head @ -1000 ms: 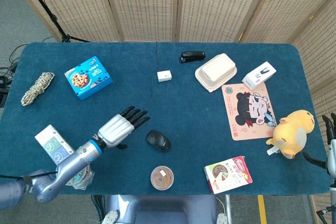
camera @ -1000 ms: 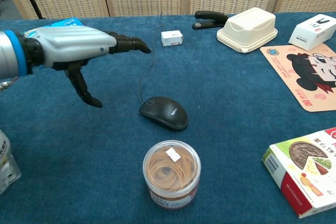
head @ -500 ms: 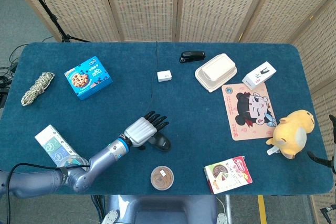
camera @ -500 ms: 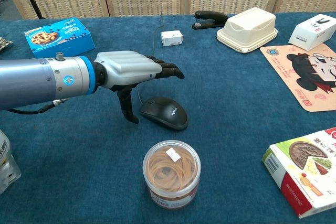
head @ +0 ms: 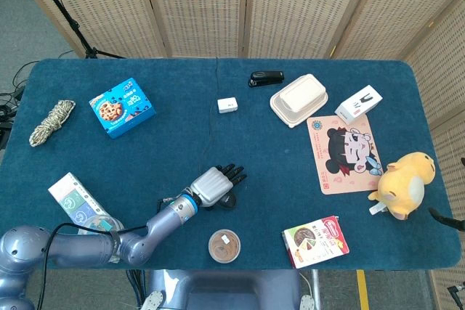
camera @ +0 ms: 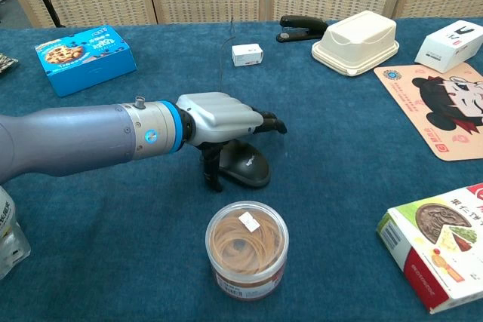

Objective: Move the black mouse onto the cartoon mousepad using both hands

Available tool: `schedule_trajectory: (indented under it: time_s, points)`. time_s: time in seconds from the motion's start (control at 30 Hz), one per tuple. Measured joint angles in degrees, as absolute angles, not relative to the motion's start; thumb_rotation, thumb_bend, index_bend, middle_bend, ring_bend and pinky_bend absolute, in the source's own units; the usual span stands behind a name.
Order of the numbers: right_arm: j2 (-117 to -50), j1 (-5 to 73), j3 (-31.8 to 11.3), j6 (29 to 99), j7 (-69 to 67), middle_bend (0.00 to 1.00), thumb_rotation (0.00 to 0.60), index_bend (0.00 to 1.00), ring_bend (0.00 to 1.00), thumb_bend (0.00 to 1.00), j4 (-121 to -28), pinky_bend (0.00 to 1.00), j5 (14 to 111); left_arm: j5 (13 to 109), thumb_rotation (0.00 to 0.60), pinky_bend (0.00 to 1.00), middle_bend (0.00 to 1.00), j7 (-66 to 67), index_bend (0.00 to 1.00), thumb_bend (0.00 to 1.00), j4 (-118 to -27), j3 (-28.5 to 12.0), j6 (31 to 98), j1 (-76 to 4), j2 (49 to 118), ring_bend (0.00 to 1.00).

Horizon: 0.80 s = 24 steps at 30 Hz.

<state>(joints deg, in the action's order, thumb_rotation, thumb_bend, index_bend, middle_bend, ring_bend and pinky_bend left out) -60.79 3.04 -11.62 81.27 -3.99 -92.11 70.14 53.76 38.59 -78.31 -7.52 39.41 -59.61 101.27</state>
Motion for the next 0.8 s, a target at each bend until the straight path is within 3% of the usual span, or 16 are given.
schedule_trajectory:
  time_s: [0.07, 0.2, 0.5, 0.8]
  points:
    - [-60.7, 3.0, -11.6, 81.3, -4.2, 0.00, 0.600, 0.00, 0.00, 0.00, -92.1, 0.00, 70.2, 53.3, 0.600, 0.43, 0.36, 39.0, 0.39, 0.30, -78.0, -7.3, 40.2, -59.9, 101.8, 0.35]
    - [-60.6, 2.9, -11.5, 81.2, -4.5, 0.00, 0.600, 0.00, 0.00, 0.00, -92.1, 0.00, 70.3, 52.9, 0.600, 0.43, 0.41, 39.8, 0.45, 0.37, -77.7, -6.9, 42.4, -60.3, 102.4, 0.40]
    - [-60.3, 3.0, -11.5, 80.9, -4.6, 0.00, 0.600, 0.00, 0.00, 0.00, -92.2, 0.00, 70.0, 52.0, 0.600, 0.44, 0.45, 39.4, 0.50, 0.48, -79.8, -6.8, 43.9, -60.6, 100.8, 0.43]
    - [-60.2, 3.0, -11.4, 80.4, -4.6, 0.00, 0.600, 0.00, 0.00, 0.00, -92.4, 0.00, 69.7, 52.2, 0.600, 0.44, 0.45, 38.4, 0.50, 0.50, -82.0, -6.7, 45.7, -60.6, 98.7, 0.43]
